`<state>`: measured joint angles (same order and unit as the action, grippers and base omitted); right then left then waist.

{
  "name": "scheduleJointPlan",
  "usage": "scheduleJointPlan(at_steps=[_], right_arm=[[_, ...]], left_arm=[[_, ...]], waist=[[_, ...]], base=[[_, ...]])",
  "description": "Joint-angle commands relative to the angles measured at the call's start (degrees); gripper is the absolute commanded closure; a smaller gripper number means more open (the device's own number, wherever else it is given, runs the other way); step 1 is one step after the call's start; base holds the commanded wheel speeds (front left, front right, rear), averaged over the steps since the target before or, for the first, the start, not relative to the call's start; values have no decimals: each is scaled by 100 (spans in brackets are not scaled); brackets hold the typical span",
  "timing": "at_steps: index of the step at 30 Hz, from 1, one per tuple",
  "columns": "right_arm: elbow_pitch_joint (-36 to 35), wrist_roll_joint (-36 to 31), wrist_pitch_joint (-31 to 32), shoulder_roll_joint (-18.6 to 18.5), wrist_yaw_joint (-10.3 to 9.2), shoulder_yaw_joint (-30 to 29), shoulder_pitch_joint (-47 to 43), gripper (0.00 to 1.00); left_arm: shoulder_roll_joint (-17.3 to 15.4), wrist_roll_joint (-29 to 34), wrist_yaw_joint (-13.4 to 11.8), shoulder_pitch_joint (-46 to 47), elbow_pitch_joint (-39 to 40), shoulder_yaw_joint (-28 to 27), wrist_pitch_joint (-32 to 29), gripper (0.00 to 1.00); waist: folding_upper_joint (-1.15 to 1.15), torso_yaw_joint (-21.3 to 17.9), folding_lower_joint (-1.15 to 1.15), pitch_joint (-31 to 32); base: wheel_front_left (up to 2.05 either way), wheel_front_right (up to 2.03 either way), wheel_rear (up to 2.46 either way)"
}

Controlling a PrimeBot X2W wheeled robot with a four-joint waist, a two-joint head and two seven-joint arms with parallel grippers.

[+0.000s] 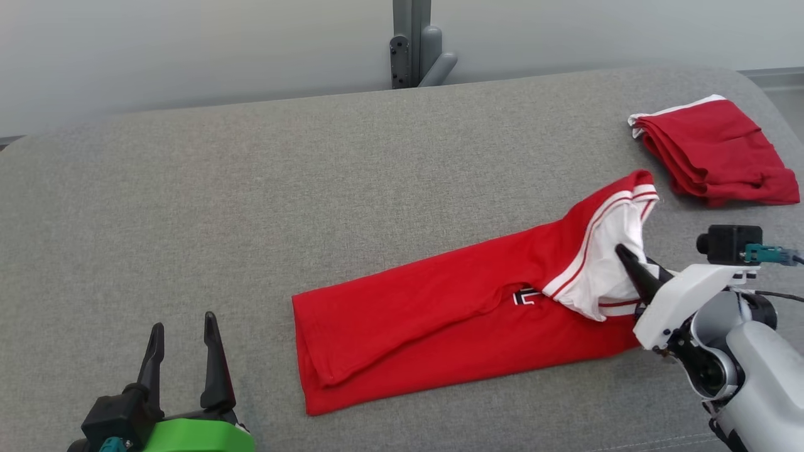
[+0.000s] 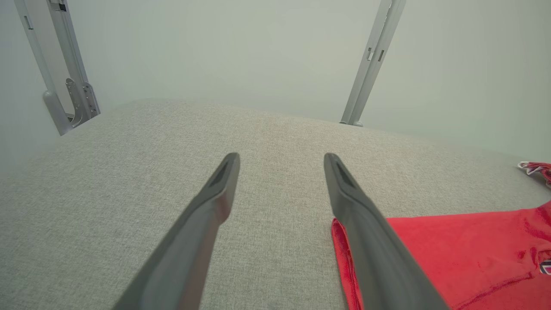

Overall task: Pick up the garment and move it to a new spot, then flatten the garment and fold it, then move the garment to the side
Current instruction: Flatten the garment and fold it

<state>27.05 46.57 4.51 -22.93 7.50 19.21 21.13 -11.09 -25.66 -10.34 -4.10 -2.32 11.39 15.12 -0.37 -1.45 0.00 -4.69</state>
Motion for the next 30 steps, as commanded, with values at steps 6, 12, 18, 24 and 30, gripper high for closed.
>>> scheduleJointPlan(at_steps=[6,12,18,24,30], right_arm=[[-1039,53,320,155,-3,267,-329,100],[-1647,37,594,565,-2,488,-518,100],[-1579,-58,664,1166,-2,782,-521,100],[-1184,-34,572,1659,-1,1135,-386,100],[-619,170,293,1933,-1,1451,-105,100]], left_arm=[[18,23,52,88,-69,48,2,0],[21,12,89,84,-107,92,2,0],[27,17,107,95,-120,158,-6,0],[11,29,143,153,-126,227,-22,0],[41,53,176,243,-163,307,-22,0]], waist=[[37,20,0,75],[37,137,0,147],[37,301,0,177],[37,499,0,137],[37,667,0,65]], base=[[0,0,0],[0,0,0],[0,0,0],[0,0,0],[0,0,0]])
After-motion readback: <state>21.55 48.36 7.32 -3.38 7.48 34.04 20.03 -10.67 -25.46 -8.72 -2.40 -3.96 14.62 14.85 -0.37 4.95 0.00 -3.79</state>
